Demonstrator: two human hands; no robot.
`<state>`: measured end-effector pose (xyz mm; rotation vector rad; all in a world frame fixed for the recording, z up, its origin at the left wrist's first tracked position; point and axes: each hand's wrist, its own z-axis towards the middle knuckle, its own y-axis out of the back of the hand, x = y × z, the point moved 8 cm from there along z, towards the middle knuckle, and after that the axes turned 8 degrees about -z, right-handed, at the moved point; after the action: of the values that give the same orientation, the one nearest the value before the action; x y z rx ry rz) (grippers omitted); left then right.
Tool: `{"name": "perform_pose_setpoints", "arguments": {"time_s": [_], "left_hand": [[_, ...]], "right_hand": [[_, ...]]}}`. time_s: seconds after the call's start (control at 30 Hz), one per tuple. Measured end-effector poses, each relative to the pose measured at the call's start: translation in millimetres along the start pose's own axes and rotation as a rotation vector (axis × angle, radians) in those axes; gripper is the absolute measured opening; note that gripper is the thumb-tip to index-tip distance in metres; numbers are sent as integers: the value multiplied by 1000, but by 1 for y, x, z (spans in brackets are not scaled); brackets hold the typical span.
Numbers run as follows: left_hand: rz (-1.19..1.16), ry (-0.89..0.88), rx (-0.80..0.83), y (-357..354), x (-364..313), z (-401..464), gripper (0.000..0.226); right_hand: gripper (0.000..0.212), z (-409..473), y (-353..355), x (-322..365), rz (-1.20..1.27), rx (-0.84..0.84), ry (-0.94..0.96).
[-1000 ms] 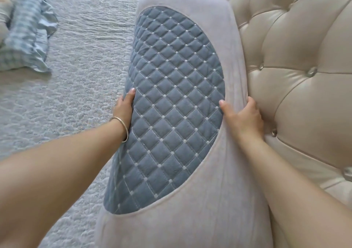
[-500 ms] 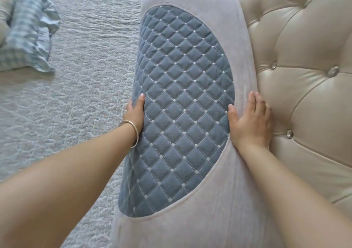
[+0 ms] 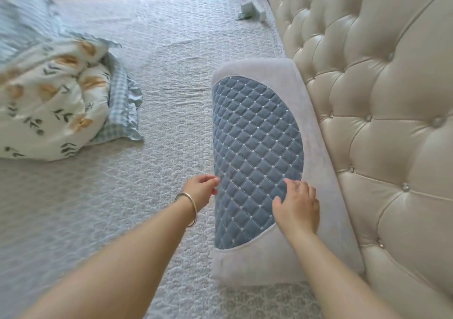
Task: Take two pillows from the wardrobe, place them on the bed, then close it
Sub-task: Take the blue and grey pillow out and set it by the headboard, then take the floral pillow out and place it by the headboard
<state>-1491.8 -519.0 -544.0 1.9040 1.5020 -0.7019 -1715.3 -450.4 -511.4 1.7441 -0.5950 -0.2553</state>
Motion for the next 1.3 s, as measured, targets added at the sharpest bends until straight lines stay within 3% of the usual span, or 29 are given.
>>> {"name": "perform_pose_setpoints", "arguments": {"time_s": [0.2, 0.37, 0.5, 0.7, 0.93, 1.07, 1.3], "left_hand": [[36, -150, -200, 89, -50, -108, 18], [-46, -250, -440, 180, -55, -215, 13], [-99, -316, -612, 254, -36, -301, 15], [-381, -254, -885, 392, 46, -417, 9], [-500, -215, -1263, 538, 162, -560, 9], [-481, -165, -1460, 611, 215, -634, 14], [-526, -97, -1630, 740, 292, -719, 8]], "right_hand": [[19, -91, 66, 99, 289, 54, 79], [20, -167, 115, 180, 394, 66, 279], [18, -240, 103, 251, 410, 203, 467], [24, -380, 75, 376, 276, 402, 809], [30, -586, 51, 514, 183, 459, 1248], [28, -698, 32, 575, 212, 511, 1396], [28, -828, 19, 688, 243, 541, 1533]]}}
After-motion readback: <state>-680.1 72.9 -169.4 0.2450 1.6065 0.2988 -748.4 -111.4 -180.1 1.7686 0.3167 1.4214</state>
